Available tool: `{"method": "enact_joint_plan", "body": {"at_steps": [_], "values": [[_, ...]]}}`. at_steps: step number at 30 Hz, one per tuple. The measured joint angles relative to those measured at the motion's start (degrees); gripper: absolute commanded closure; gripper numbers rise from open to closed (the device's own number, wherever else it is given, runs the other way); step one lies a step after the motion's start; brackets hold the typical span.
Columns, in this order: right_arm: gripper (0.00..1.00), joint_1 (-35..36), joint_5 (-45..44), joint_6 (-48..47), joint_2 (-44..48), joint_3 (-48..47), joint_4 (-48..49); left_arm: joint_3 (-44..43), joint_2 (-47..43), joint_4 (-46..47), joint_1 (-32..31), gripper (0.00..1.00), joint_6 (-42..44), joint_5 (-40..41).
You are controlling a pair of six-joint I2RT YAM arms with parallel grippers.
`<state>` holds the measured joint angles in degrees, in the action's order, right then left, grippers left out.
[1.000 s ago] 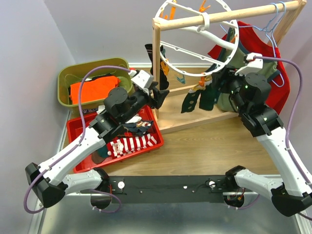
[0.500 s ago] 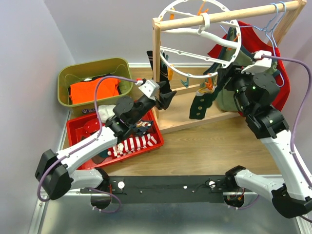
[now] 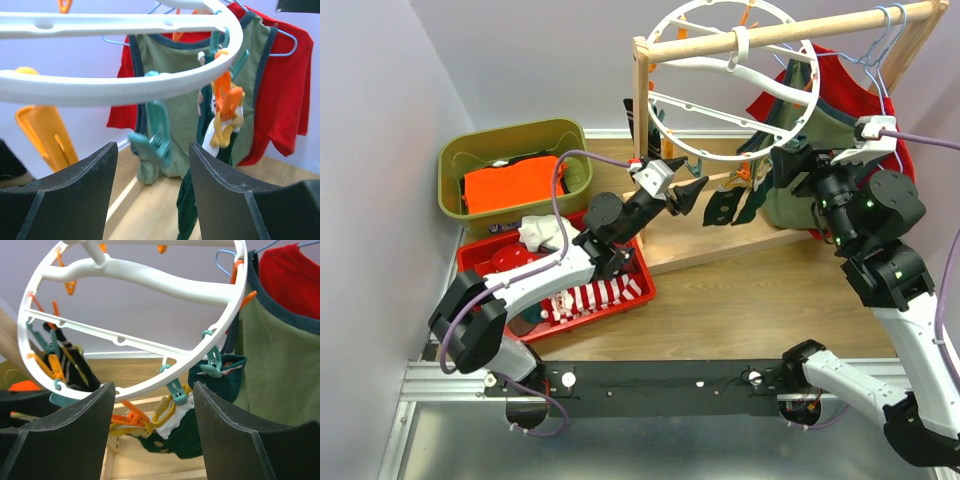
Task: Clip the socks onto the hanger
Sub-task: Open the clamp at the hanger.
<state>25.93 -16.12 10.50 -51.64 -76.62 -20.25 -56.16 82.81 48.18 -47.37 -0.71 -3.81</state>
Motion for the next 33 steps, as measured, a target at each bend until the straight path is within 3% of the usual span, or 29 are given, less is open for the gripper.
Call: {"method": "enact_joint_plan", "body": {"at_steps": [4,5,14,17,19,20,23,28,33], "values": [[0.28,0.0,2.12,-0.13,1.44,0.46,0.26,-1.46,2.34,2.38,-0.02,0.42,0.46,-0.13],[0.28,0.0,2.8,-0.13,1.92,0.74,0.42,-1.68,2.91,3.1,-0.02,0.51,0.48,-0.17],[0.28,-0.02,11.56,-0.98,4.48,1.9,1.4,-1.73,4.55,5.44,-0.02,0.55,-0.11,-0.96],[0.28,-0.02,15.8,-1.22,4.44,1.9,1.64,-1.73,4.55,5.99,-0.13,0.69,-0.31,-0.94],[0.28,-0.02,19.34,-1.36,3.85,1.88,1.7,-1.73,4.55,6.19,-0.28,0.7,-0.68,-0.94],[0.28,-0.02,20.63,-1.4,3.5,1.77,1.66,-1.73,4.55,6.25,-0.39,0.77,-0.68,-0.94],[0.29,-0.02,27.19,-1.57,0.94,0.81,1.44,-1.7,4.55,6.58,-0.74,0.85,-0.76,-0.96],[0.32,-0.02,35.95,-0.74,-3.26,-0.37,0.9,-1.55,4.31,6.05,-1.42,0.86,-1.11,-0.85],[0.35,-0.02,38.88,1.16,-6.03,-0.83,0.5,-1.51,2.95,4.85,-2.4,0.85,-1.03,-0.04]]}}
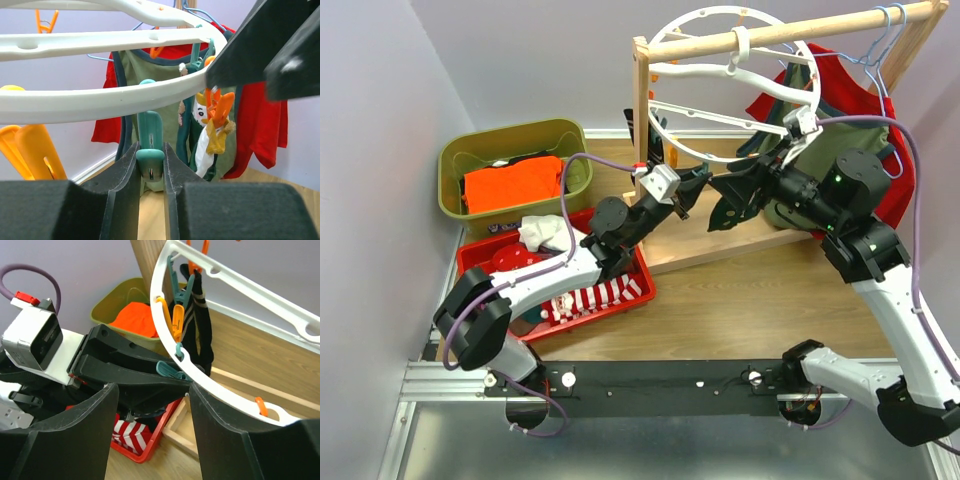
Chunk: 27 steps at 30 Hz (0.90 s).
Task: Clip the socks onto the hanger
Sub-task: Open the clamp at the hanger.
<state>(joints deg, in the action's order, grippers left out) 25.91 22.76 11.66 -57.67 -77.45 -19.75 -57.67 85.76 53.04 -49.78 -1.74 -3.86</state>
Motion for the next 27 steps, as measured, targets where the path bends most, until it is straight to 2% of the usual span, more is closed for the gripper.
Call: {"method": "enact_joint_plan", "body": {"at_steps": [9,20,27], "values": [[0.43,0.02,-0.85,2.47,-1.62,-0.42,-0.37,-3.61,-1.29,-7.93,-1.66,0.85,0.44,0.63],[0.46,0.02,-8.66,5.14,-0.59,3.41,0.83,-8.24,-1.29,-16.24,-3.65,0.85,0.48,1.64],[0.49,0.02,-13.9,7.41,1.66,8.04,5.7,-9.25,-1.29,-18.91,-4.37,0.85,0.7,1.64]]}}
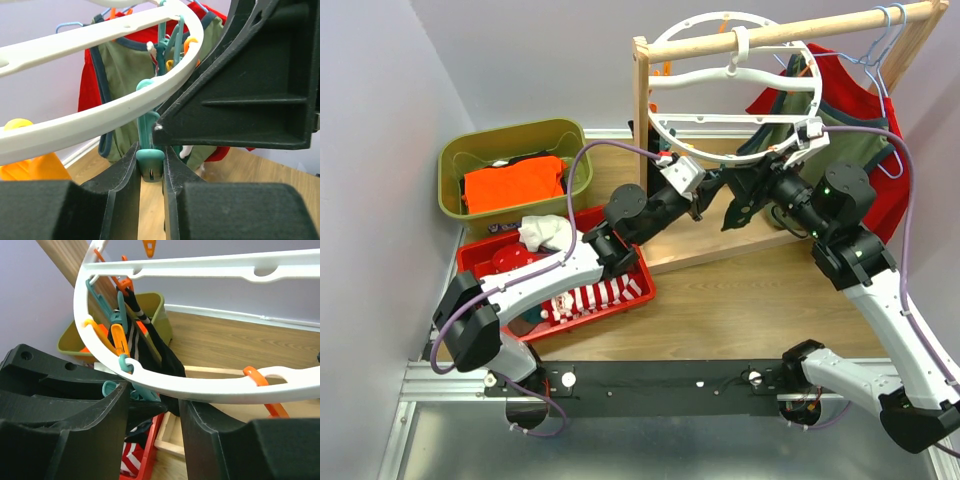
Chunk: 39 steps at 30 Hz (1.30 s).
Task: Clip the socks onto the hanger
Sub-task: Open the clamp at the hanger.
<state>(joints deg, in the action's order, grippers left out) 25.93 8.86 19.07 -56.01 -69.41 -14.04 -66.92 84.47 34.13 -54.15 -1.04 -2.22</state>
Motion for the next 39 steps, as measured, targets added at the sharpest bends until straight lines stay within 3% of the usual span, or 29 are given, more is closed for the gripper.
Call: {"method": "enact_joint_plan", "body": {"at_steps": [6,10,13,26,39], "values": [[0.62,0.0,-0.35,1.25,0.07,0.26,2.56,-1.88,0.09,-0.76,-0.44,0.86,1.29,-0.09],[0.86,0.11,0.31,2.16,0.02,0.28,3.17,-2.23,0.2,-1.25,-0.48,0.83,1.99,-0.09],[0.99,0.33,0.55,2.43,0.02,0.28,3.3,-2.34,0.35,-1.57,-0.46,0.78,2.54,-0.09],[0.99,0.31,-1.49,5.64,-0.33,-0.11,1.29,3.08,0.28,5.86,-0.98,0.6,7.61,0.92],[0.99,0.26,-1.97,7.08,-0.22,-1.4,1.07,3.65,0.31,6.75,-1.44,0.66,10.99,3.1]]}}
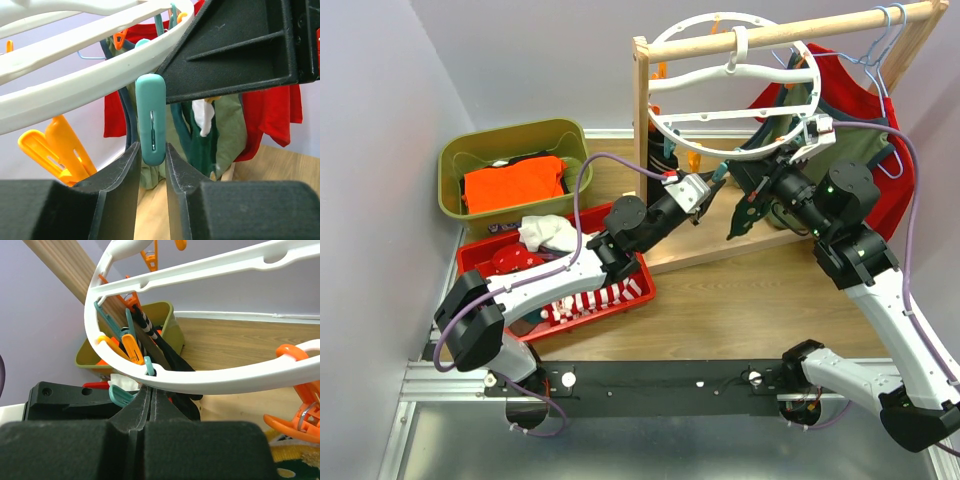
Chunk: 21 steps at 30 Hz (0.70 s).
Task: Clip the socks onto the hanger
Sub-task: Open the clamp at the hanger.
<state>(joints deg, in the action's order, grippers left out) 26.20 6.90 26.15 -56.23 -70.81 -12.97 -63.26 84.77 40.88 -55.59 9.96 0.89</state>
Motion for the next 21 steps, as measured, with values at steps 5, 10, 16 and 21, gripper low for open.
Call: {"method": "enact_joint_plan", "body": {"at_steps": [5,10,16,21], "values": [[0.99,0.0,-0.02,0.2,0.0,0.0,-0.02,0.0,0.0,0.17,-0.07,0.66,0.15,0.09],[0.99,-0.02,-0.02,0.44,0.0,0.0,-0.09,0.0,0.0,0.2,-0.72,0.66,0.83,0.63],[0.99,-0.02,-0.07,0.76,0.0,0.0,-0.22,0.0,0.0,0.15,-1.57,0.66,2.58,2.56],[0.99,-0.02,-0.11,0.83,0.0,0.0,-0.33,0.0,0.0,0.15,-2.08,0.66,3.58,3.76]]}}
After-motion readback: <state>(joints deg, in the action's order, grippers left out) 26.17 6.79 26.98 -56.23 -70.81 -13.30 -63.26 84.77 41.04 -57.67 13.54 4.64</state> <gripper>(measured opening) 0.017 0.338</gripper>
